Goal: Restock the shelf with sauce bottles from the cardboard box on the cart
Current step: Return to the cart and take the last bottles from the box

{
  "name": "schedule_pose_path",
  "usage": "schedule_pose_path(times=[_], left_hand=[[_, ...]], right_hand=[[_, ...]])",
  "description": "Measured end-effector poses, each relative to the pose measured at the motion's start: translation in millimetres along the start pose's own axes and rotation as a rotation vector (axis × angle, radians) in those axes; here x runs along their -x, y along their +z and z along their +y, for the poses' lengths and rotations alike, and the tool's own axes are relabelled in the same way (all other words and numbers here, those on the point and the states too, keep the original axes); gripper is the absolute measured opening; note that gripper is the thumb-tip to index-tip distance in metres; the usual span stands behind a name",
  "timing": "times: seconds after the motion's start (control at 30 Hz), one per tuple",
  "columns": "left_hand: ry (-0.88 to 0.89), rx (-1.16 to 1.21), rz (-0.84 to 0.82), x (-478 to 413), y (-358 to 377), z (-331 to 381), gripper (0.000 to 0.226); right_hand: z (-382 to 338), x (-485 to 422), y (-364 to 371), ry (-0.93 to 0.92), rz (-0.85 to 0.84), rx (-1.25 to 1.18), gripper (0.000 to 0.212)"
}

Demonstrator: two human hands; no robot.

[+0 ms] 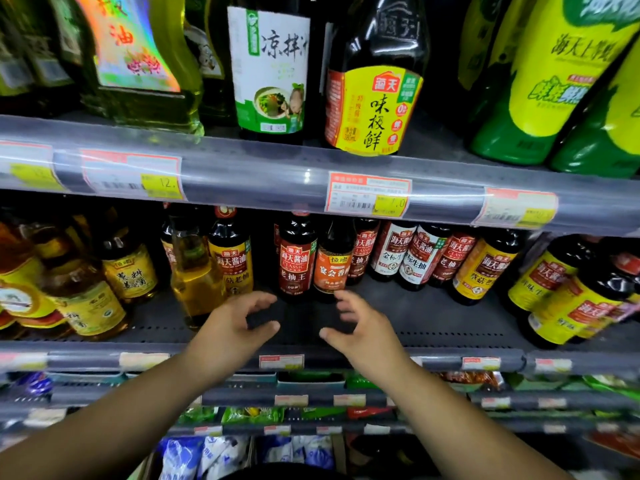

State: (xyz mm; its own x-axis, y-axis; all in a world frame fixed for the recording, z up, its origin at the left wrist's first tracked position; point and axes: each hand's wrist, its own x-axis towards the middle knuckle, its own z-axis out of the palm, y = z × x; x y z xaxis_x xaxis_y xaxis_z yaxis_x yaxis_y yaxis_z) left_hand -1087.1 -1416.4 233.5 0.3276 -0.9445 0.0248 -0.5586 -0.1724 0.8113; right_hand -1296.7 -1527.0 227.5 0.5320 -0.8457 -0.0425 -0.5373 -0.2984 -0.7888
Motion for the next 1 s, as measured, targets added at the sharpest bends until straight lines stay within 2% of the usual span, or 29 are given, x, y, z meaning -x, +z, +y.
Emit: schedule_pose_path(times=[0.1, 0.2, 0.33, 0.47, 0.6, 0.77, 1.0], left_hand=[[-0.034, -0.005, -0.031, 32.3, -28.9, -11.1, 0.033], [-0.055, -0.185, -0.093, 58.6, -59.6, -32.5, 0.025], [-0.106, -0.252, -0.03, 90.5, -98.9, -77.1, 0.01], [-0.168, -0.224, 0.124, 118.1, -141.6, -117.1, 0.028], [-0.348, -0.147, 0.262, 151.9, -192.8, -166.1, 0.019], [-0.554, -0.096, 0.372, 209.3, -264.0, -248.0, 0.025], [-0.795, -0.016, 0.553, 314.7, -357.8, -366.4, 0.032]], right_hand=[[-25.3, 15.0, 11.9, -0.031, -0.134, 0.075, 0.064], [-59.5, 19.7, 36.1, -0.071, -0.273, 0.124, 0.055], [-112.0, 15.8, 84.1, -0.166, -0.465, 0.188, 0.052], [-157.1, 7.7, 149.1, -0.272, -0.564, 0.267, 0.052], [-203.6, 4.3, 224.9, -0.364, -0.665, 0.342, 0.054], [-276.3, 3.0, 339.6, -0.494, -0.771, 0.462, 0.054], [-375.8, 21.2, 521.2, -0.586, -0.976, 0.541, 0.054]])
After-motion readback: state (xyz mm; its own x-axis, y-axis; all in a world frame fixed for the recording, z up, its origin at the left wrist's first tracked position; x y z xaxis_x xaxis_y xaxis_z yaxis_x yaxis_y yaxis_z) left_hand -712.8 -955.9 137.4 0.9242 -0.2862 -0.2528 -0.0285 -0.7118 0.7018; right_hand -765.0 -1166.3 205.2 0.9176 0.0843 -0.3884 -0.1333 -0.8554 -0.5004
